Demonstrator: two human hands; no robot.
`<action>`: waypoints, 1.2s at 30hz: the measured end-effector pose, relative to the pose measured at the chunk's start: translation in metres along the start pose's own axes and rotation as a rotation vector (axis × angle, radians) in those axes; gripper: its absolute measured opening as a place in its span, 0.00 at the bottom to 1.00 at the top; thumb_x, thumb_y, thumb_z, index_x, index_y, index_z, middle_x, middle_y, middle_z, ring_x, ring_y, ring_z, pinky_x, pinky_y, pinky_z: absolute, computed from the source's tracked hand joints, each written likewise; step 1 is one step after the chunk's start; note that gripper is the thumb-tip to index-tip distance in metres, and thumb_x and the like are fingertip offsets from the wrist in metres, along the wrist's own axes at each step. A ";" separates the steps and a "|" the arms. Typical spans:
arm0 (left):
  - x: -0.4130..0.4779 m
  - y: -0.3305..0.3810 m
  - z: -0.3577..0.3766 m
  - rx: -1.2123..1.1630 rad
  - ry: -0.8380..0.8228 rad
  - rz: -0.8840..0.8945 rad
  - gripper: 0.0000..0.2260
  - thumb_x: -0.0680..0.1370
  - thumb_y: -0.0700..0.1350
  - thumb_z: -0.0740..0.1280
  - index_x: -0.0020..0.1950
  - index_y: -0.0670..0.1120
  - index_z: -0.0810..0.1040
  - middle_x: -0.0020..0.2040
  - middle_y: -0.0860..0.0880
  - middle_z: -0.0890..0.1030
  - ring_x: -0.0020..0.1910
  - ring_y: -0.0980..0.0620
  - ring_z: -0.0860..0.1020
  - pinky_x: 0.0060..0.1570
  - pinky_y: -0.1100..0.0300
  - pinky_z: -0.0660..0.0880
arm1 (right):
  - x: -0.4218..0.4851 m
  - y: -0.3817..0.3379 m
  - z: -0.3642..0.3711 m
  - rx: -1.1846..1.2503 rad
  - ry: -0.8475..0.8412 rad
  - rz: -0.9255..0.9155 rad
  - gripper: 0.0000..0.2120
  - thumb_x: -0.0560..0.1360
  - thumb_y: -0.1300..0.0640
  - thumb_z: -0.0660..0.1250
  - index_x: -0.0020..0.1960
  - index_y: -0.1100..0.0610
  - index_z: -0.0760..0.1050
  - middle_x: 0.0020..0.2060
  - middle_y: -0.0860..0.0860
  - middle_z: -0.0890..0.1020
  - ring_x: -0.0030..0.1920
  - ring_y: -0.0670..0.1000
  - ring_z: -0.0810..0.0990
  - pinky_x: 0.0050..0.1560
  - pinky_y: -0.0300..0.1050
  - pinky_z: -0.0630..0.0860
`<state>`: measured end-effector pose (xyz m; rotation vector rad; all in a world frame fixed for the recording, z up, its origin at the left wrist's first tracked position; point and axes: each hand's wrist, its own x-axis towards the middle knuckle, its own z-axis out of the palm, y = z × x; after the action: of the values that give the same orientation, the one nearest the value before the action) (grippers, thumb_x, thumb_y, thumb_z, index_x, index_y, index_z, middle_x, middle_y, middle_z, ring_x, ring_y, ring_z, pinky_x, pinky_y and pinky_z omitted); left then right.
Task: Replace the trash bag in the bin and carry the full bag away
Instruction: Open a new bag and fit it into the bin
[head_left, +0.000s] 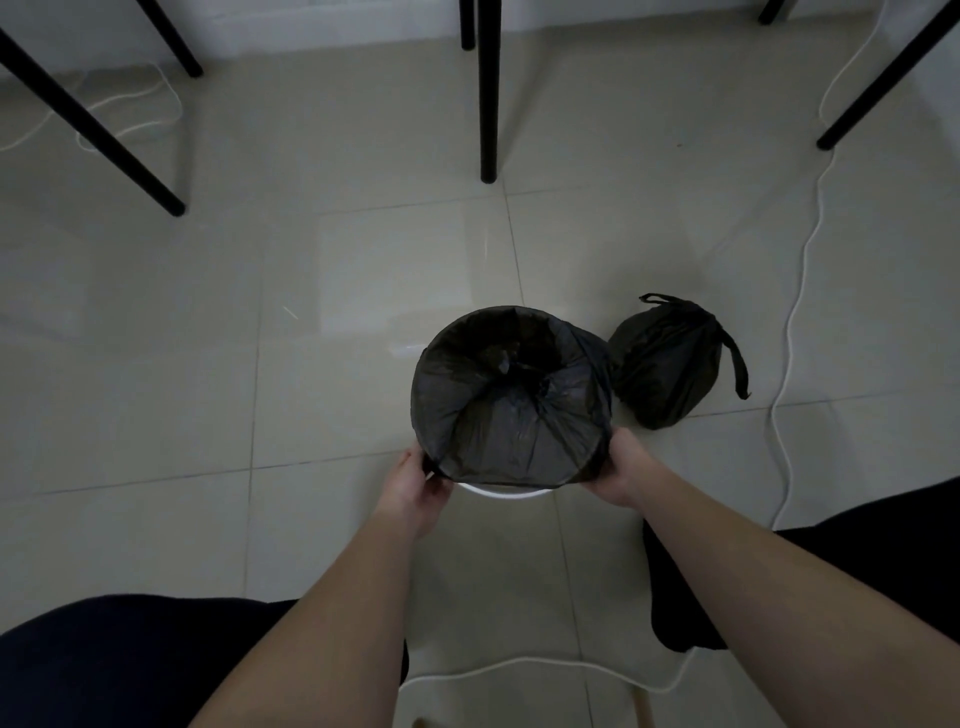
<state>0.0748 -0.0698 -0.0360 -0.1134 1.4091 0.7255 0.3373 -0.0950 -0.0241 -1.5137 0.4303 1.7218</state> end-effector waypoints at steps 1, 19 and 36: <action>-0.001 0.002 -0.001 -0.028 -0.016 -0.012 0.07 0.84 0.45 0.66 0.49 0.46 0.79 0.43 0.47 0.83 0.41 0.50 0.79 0.28 0.63 0.78 | -0.003 -0.001 -0.004 0.020 -0.022 0.006 0.22 0.86 0.48 0.53 0.67 0.59 0.79 0.52 0.59 0.87 0.54 0.59 0.84 0.39 0.54 0.84; -0.051 -0.023 -0.029 -0.174 -0.139 -0.121 0.06 0.85 0.37 0.63 0.55 0.35 0.78 0.39 0.41 0.86 0.50 0.44 0.81 0.35 0.54 0.85 | -0.051 0.017 -0.047 0.142 -0.205 0.002 0.35 0.80 0.35 0.59 0.69 0.64 0.74 0.64 0.63 0.81 0.66 0.62 0.79 0.63 0.58 0.76; -0.010 -0.021 -0.029 -0.342 -0.083 -0.083 0.11 0.87 0.37 0.55 0.63 0.42 0.76 0.51 0.42 0.82 0.45 0.46 0.79 0.31 0.57 0.82 | -0.019 0.014 -0.036 0.250 -0.224 0.087 0.44 0.77 0.26 0.52 0.69 0.65 0.73 0.66 0.66 0.79 0.68 0.65 0.77 0.74 0.63 0.67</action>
<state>0.0613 -0.1039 -0.0397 -0.4018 1.1846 0.8863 0.3507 -0.1354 -0.0177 -1.1261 0.5772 1.8059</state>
